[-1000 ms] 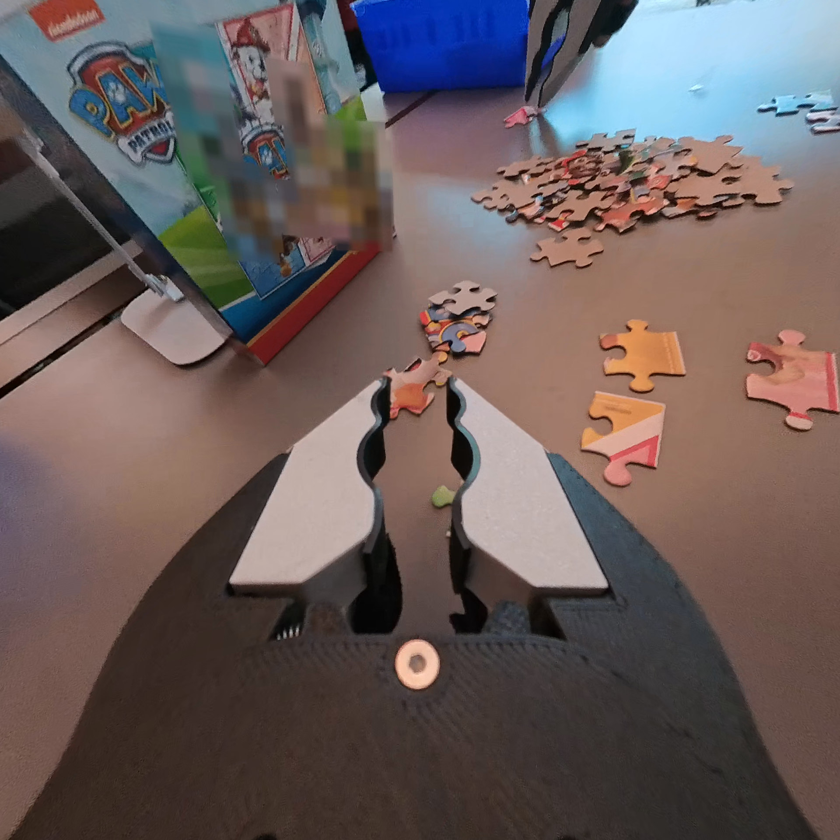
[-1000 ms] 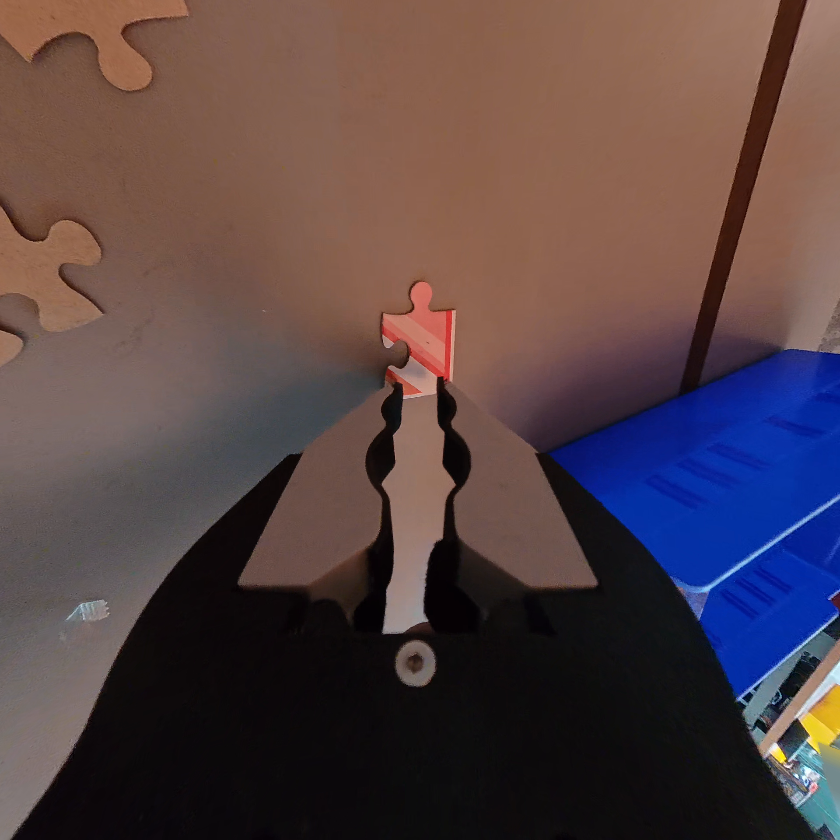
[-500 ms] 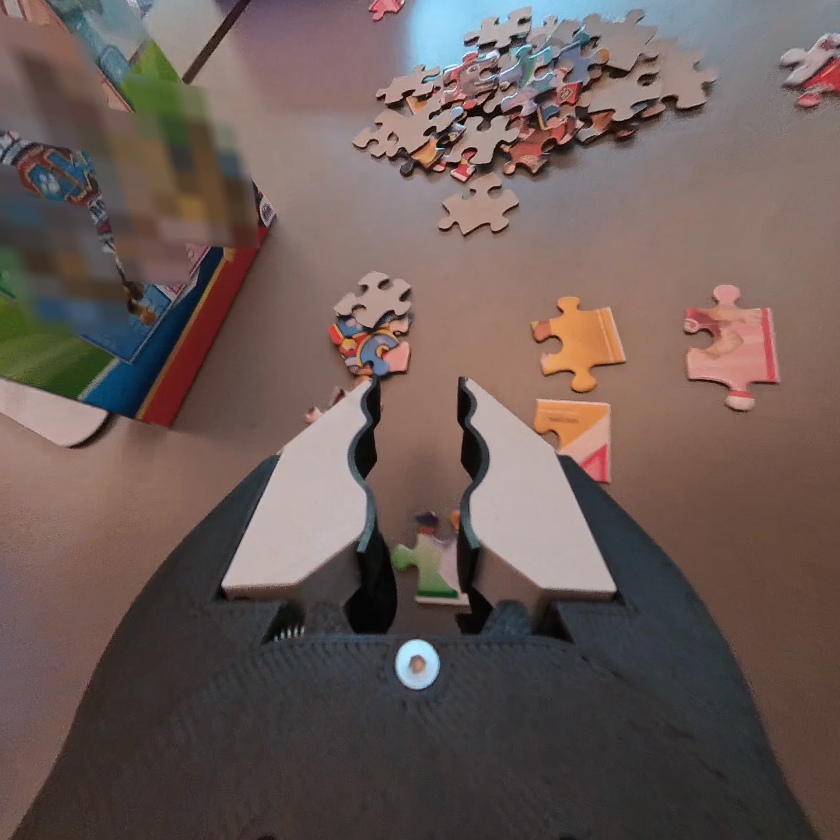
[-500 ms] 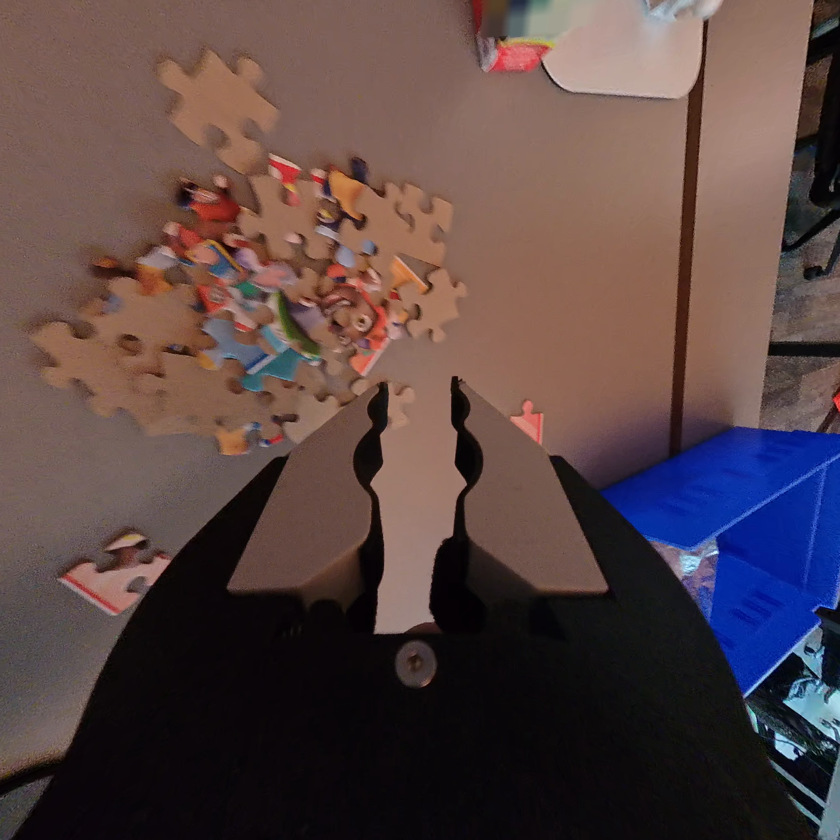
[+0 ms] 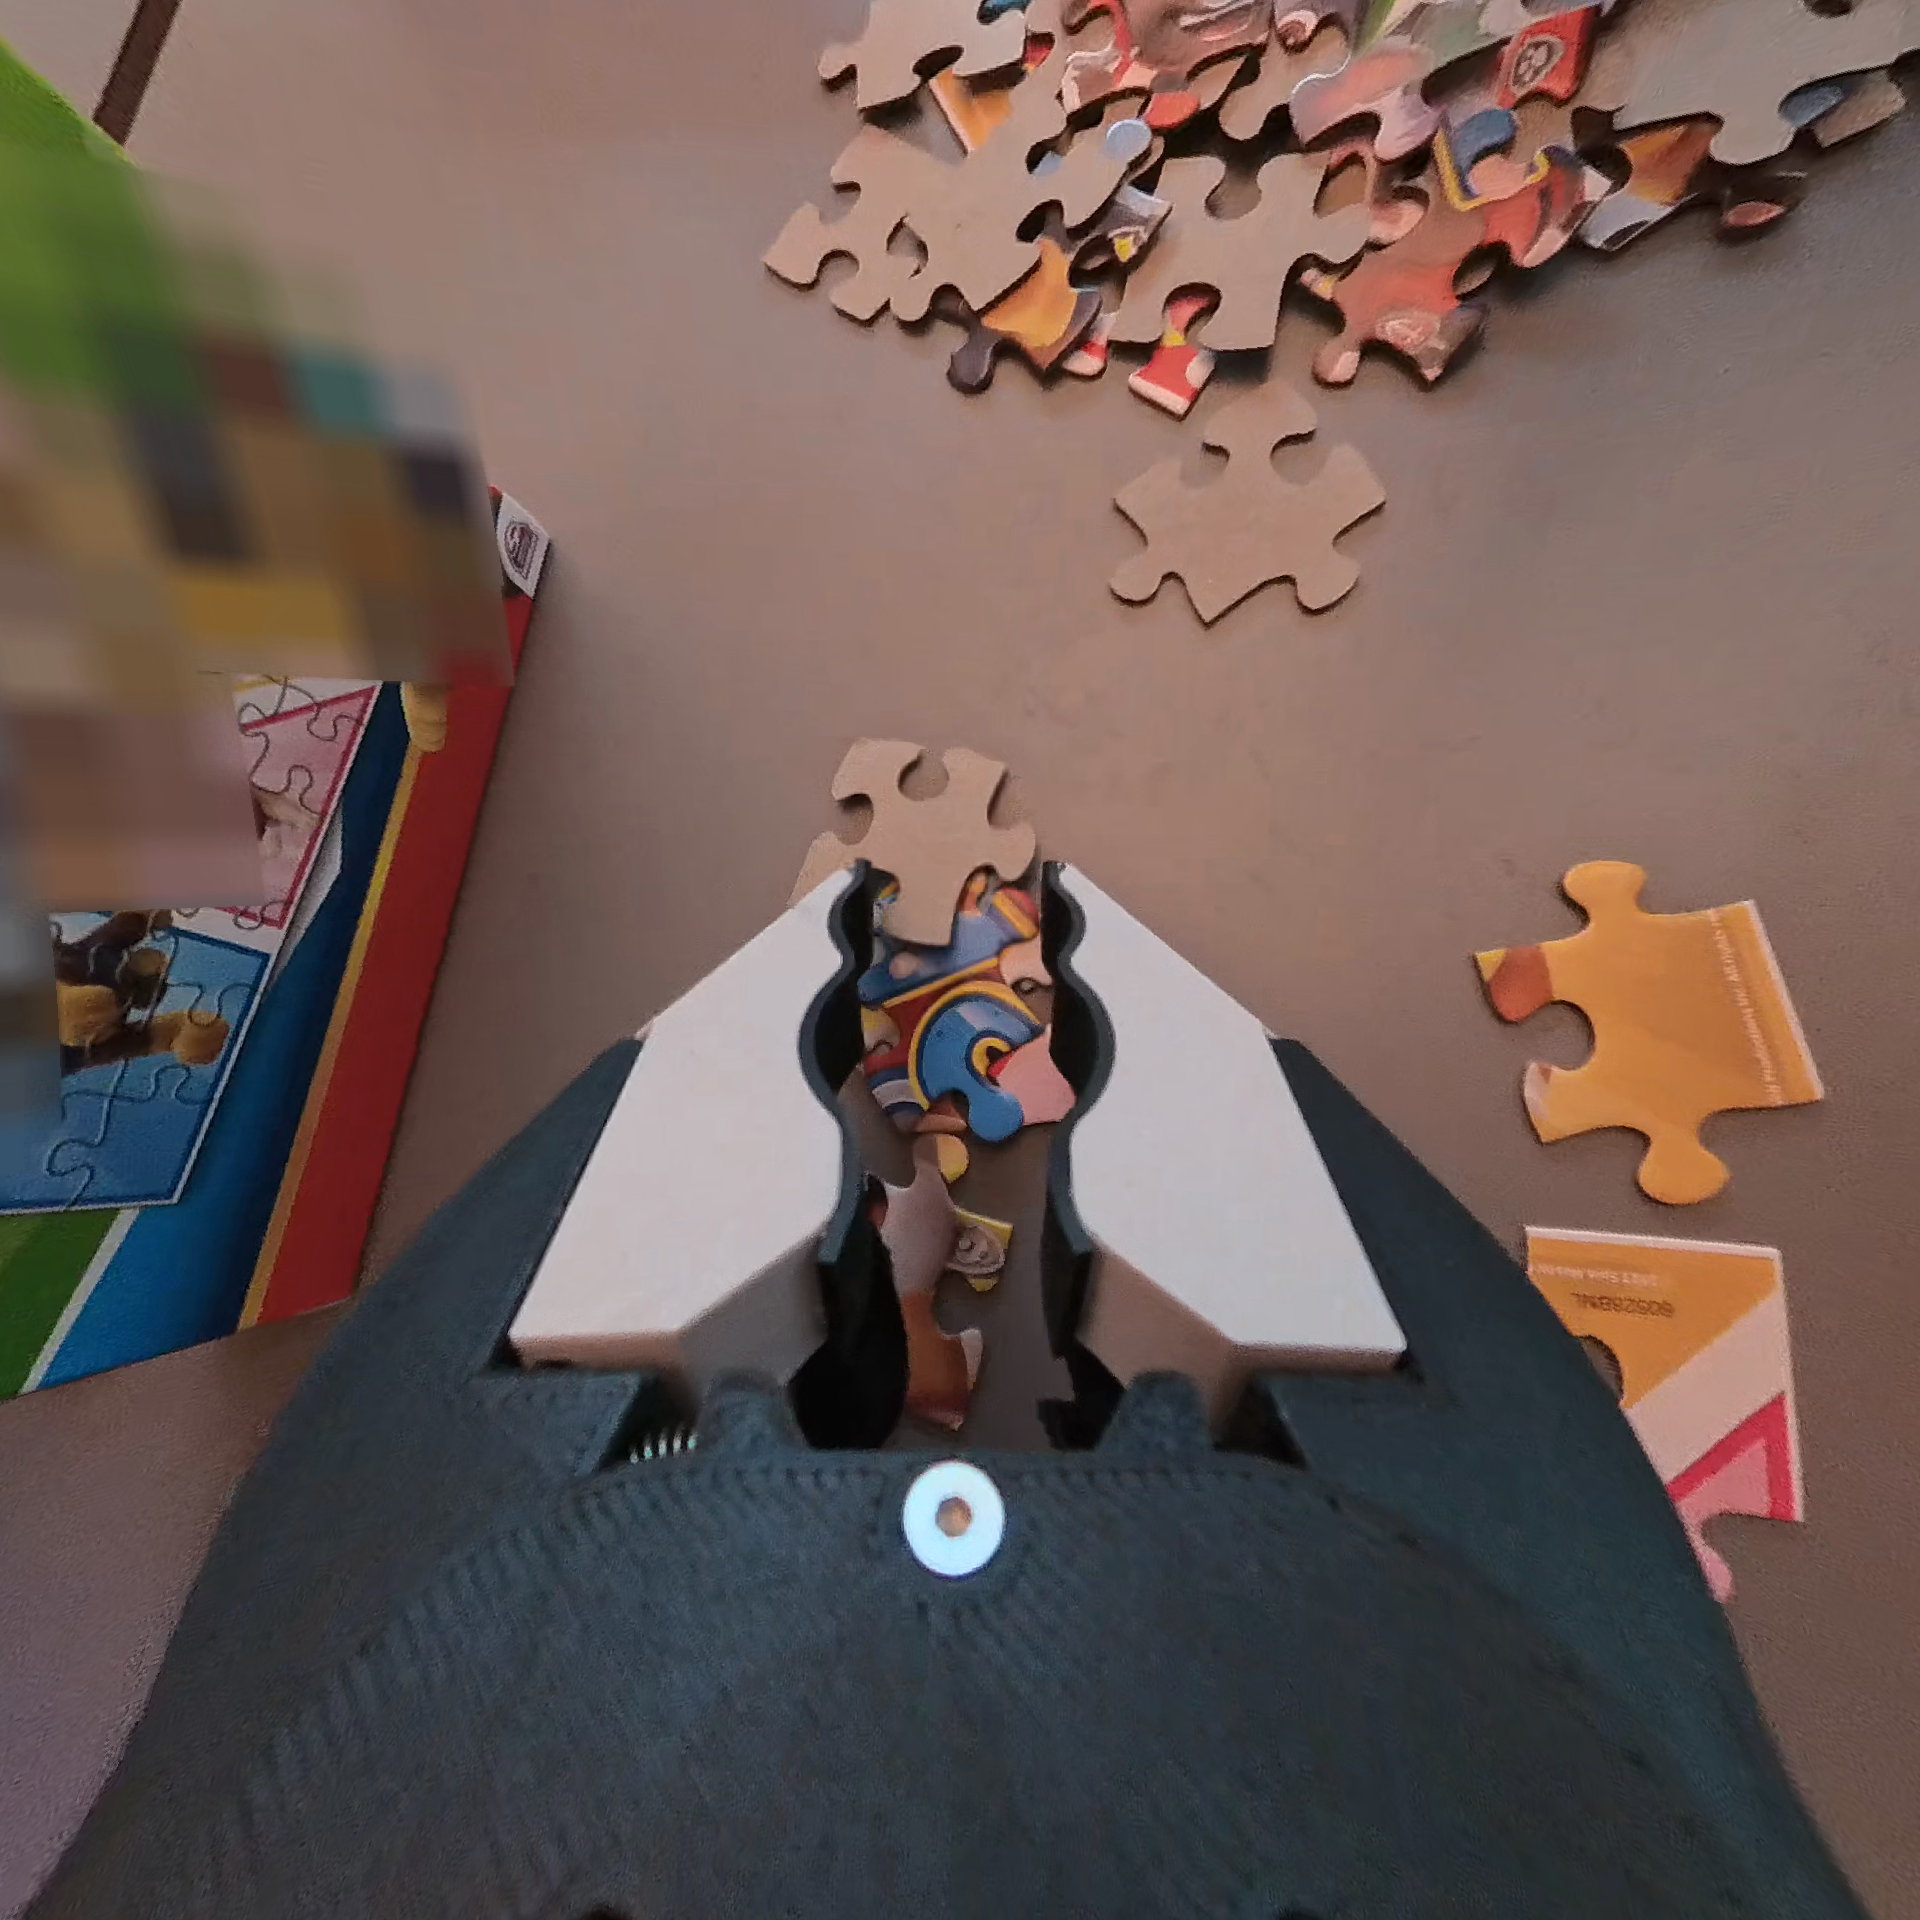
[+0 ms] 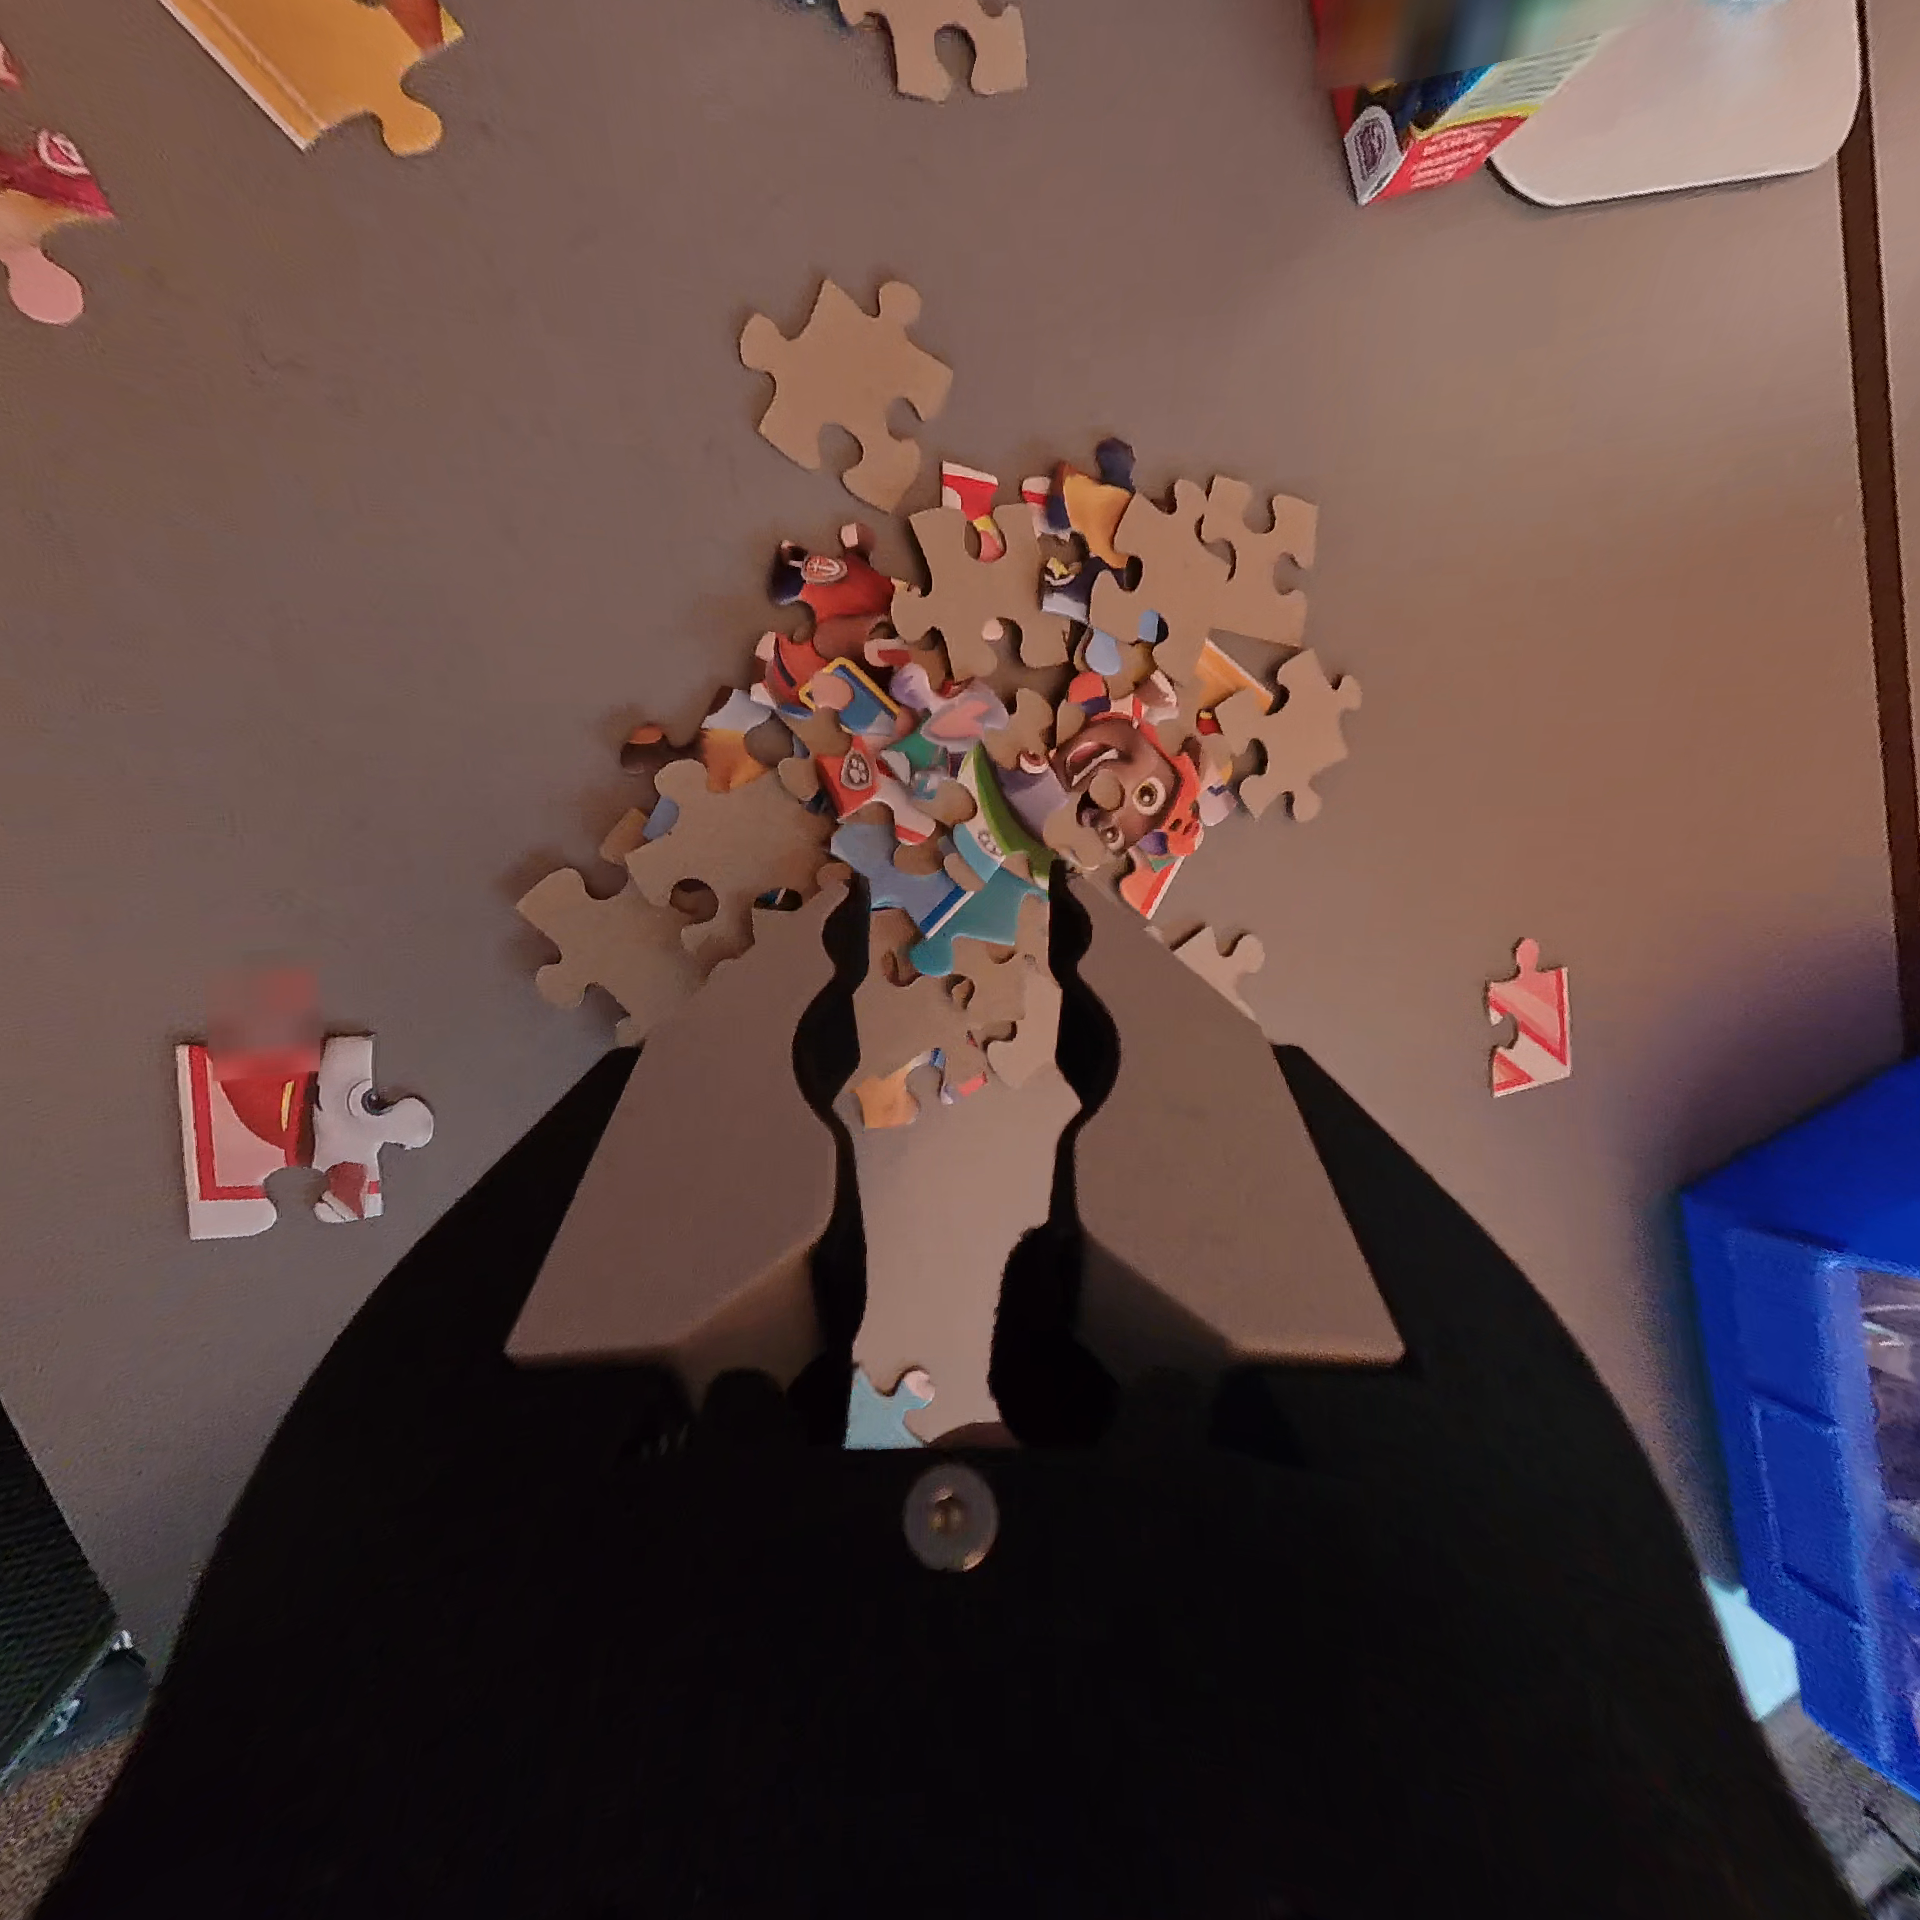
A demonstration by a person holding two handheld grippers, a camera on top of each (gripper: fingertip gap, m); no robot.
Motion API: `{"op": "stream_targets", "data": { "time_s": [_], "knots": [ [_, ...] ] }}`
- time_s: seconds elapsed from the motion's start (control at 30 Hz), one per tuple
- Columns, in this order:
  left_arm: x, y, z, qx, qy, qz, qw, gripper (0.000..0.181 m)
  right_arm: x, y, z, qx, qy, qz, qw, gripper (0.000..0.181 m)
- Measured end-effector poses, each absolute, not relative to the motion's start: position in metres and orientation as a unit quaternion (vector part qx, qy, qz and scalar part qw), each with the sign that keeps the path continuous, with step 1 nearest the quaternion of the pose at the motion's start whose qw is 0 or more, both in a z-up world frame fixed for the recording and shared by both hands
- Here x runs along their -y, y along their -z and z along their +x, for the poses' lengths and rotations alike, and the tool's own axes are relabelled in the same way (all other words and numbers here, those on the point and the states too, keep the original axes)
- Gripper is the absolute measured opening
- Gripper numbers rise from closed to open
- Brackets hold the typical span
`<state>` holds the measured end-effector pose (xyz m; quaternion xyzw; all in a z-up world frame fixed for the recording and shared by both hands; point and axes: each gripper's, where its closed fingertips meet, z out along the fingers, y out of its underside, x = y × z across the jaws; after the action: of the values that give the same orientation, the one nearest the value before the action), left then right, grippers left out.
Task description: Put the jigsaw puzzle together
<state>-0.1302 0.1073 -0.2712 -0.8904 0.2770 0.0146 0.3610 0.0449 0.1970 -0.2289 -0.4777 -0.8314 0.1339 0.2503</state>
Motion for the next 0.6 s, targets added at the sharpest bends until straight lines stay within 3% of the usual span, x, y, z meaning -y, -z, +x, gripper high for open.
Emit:
{"op": "stream_targets", "data": {
  "time_s": [0.47,0.6],
  "knots": [
    [-0.111,0.261,-0.155,-0.25,-0.062,-0.895,0.363,0.037,-0.203,0.261,0.032,0.802,-0.166,-0.519,0.244,0.037],
    [-0.117,0.248,-0.137,-0.271,-0.06,-0.88,0.386,0.037,-0.2,0.266,0.021,0.802,-0.189,-0.52,0.224,0.019]
  ]
}}
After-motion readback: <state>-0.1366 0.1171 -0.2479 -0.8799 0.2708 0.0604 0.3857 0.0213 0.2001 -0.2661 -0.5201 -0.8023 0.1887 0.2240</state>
